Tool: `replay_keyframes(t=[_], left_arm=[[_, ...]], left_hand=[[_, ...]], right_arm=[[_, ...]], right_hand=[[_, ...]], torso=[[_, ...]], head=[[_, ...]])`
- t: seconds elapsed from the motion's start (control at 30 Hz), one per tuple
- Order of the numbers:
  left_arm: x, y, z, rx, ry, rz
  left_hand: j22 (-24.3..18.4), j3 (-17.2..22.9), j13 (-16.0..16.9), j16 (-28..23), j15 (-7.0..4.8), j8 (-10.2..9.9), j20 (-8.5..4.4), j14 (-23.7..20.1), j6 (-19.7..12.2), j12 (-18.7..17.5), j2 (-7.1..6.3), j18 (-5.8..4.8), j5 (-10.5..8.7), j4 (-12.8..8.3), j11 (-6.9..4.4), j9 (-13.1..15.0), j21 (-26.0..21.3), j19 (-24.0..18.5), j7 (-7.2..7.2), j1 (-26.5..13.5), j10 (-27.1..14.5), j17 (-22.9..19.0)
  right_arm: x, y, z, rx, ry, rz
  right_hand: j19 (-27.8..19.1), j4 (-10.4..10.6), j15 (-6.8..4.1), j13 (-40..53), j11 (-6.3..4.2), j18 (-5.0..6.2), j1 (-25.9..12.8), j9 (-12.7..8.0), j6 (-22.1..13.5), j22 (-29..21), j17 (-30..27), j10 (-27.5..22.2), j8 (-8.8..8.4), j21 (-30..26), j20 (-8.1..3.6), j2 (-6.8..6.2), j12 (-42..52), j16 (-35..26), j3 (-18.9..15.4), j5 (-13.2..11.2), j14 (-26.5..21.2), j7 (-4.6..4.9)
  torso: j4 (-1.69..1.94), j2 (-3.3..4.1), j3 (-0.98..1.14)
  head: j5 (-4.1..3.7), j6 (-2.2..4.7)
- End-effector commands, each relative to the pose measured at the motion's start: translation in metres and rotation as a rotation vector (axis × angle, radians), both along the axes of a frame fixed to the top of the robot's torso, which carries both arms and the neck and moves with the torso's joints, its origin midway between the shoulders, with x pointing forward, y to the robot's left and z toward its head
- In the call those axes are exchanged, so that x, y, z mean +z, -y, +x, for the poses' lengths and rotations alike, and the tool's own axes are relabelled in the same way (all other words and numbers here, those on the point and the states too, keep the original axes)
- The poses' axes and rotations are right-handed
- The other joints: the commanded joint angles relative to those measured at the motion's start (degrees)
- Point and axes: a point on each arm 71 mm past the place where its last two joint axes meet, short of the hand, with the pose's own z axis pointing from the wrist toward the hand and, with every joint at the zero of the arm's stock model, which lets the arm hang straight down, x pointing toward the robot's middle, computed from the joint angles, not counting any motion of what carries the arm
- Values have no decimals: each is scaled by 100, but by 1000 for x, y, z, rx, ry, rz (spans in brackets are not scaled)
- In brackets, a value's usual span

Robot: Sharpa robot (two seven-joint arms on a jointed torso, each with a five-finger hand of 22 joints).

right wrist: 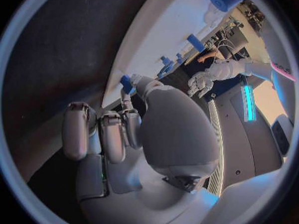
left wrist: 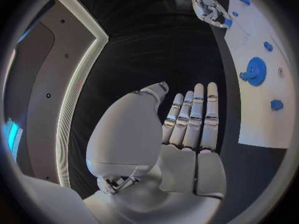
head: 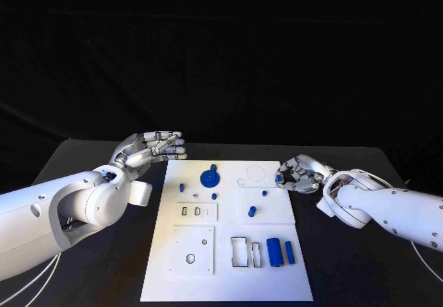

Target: Assemble the parts on the task board

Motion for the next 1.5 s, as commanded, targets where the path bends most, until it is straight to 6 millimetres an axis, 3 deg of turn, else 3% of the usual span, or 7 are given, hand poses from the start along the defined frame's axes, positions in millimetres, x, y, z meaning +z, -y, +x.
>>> replay_keyframes(t=[0.03,0.3,0.53,0.8,1.07,1.3,1.5], left_arm=[[1,2,-1,-20,7,-5],[1,2,0,-18,6,-3],[0,1,1,-15,4,-1],[-2,1,5,-8,3,2],[-5,1,12,4,7,5],[-6,2,17,14,9,8],[-6,2,17,15,8,9]], left_hand=[[-5,27,8,-23,27,-34,45,-14,-28,-3,-19,74,4,8,-8,-9,-27,7,353,-54,-40,5],[-5,27,8,-23,27,-34,45,-14,-28,-3,-19,74,4,8,-8,-9,-27,7,353,-54,-40,5],[-5,27,8,-23,27,-34,45,-14,-28,-3,-19,74,4,8,-8,-9,-27,7,353,-54,-40,5],[-5,27,8,-23,27,-34,45,-14,-28,-3,-19,74,4,8,-8,-9,-27,7,353,-54,-40,5],[-10,38,9,-28,29,-38,47,-14,-26,-1,-22,74,-1,10,-6,-10,-29,8,356,-79,-42,16],[-11,39,9,-30,29,-38,48,-15,-25,0,-23,74,-2,11,-6,-10,-30,8,355,-82,-42,17],[-11,39,9,-30,29,-38,48,-15,-25,0,-23,74,-2,11,-6,-10,-30,8,355,-82,-42,17]], right_arm=[[2,-1,0,-10,30,4],[17,-14,-5,-22,77,-3],[34,-46,-18,14,93,18],[42,-104,-32,91,98,15],[28,-163,-43,185,41,-12],[15,-198,-52,240,45,-69],[6,-213,-57,266,49,-109]], right_hand=[[30,-24,-63,711,-48,-12,8,47,76,384,1153,14,67,39,-30,108,19,31,67,-12,528,-8],[66,-78,-89,702,-74,-24,-19,78,80,430,1171,17,116,77,-56,177,8,36,197,-36,532,-31],[82,-81,-97,692,-80,-29,-75,94,81,449,1176,16,140,93,-66,207,-4,37,252,-43,534,-38],[96,-101,-109,691,-96,-33,-133,119,104,464,1174,23,181,104,-77,215,-8,37,297,-47,534,-59],[95,-149,-125,677,-114,-31,-157,144,121,461,1170,19,221,97,-90,207,-24,35,341,-49,533,-77],[97,-172,-140,670,-131,-30,-266,177,141,463,1156,21,277,92,-106,162,-35,30,356,-57,530,-97],[104,-182,-154,674,-146,-32,-353,200,153,471,1168,29,319,94,-119,110,-35,33,353,-61,533,-114]], torso=[[1,1,2],[2,-16,-9],[-14,-38,-4],[-5,-96,-37],[8,-174,-95],[6,-214,-138],[13,-210,-145]], head=[[16,0],[33,-23],[73,-11],[137,-78],[197,-141],[301,-197],[336,-242]])
